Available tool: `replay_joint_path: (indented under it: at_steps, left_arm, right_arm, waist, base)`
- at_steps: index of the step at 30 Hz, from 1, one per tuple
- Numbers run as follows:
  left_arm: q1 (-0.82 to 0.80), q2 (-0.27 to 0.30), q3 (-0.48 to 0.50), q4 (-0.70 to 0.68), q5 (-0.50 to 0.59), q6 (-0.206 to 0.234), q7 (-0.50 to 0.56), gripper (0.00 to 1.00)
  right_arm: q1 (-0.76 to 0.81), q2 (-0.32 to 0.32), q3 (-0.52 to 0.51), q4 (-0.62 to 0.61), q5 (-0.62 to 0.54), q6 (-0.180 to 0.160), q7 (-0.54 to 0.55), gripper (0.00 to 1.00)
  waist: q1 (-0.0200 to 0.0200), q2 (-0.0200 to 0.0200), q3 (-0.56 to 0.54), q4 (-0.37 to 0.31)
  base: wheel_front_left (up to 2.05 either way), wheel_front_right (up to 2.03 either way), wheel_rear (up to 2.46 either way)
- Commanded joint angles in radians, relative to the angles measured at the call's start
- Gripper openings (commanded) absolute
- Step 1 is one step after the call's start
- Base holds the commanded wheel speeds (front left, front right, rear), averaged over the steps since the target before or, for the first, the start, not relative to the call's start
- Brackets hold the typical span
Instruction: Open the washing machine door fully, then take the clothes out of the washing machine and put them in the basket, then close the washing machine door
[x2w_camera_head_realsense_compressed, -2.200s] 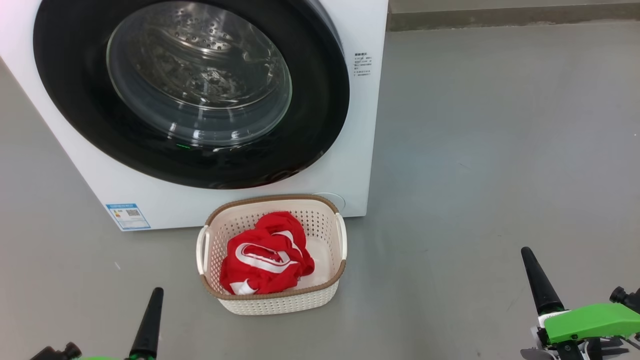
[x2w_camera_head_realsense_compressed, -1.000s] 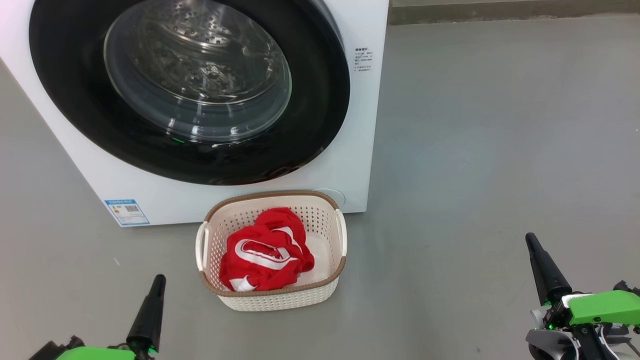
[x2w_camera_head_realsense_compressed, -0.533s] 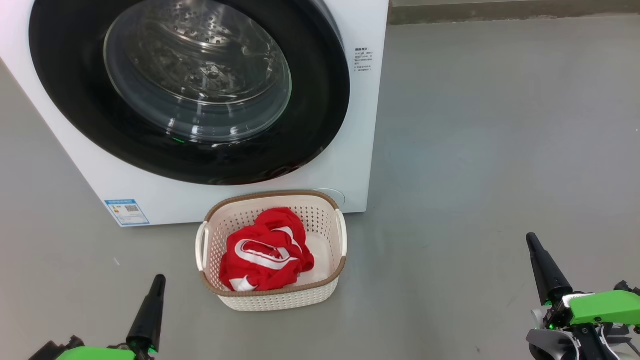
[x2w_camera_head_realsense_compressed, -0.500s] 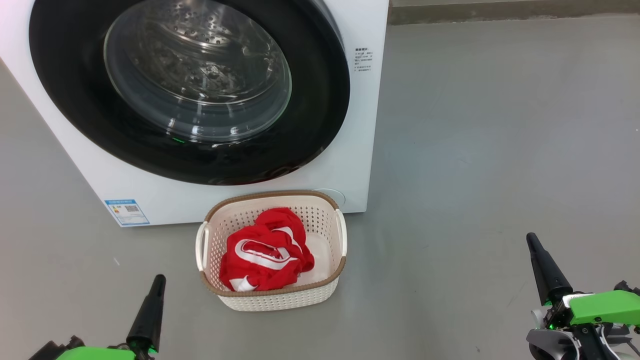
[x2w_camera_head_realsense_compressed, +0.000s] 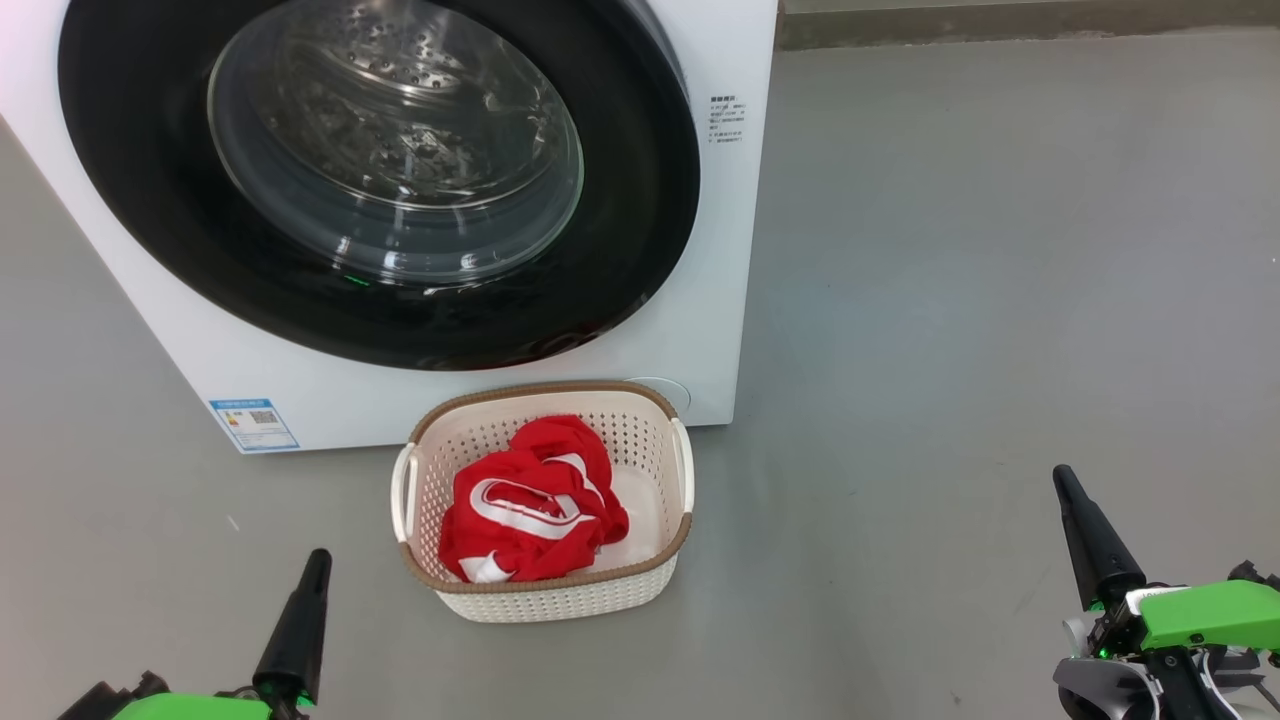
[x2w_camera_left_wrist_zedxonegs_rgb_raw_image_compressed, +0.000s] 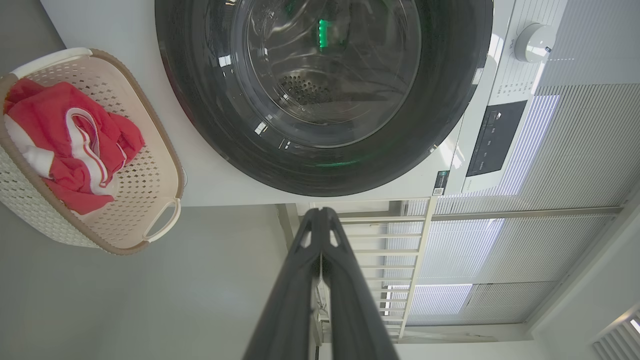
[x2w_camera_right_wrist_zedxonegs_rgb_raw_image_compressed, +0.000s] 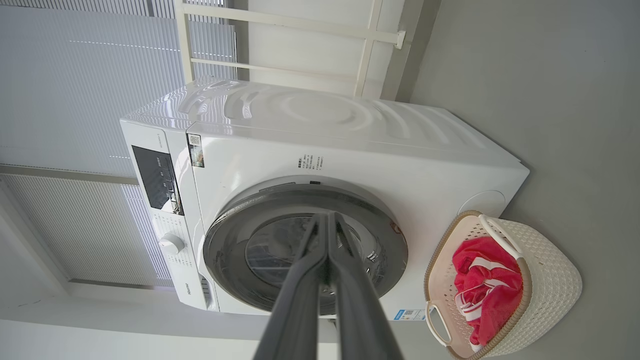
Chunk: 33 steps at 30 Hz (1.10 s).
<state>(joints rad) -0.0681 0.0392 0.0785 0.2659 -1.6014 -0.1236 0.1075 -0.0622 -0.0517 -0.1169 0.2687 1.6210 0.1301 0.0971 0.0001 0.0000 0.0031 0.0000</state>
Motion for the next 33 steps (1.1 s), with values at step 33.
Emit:
replay_joint_path:
  at_steps: [33]
  left_arm:
    - [-0.040, 0.011, 0.035, -0.021, -0.007, -0.007, 0.006, 0.00]
  right_arm:
    - [-0.045, -0.005, 0.011, -0.024, -0.005, 0.001, 0.009, 0.00]
  waist:
    - [-0.0001, 0.0000, 0.000, 0.000]
  base:
    - [0.00, 0.00, 0.00]
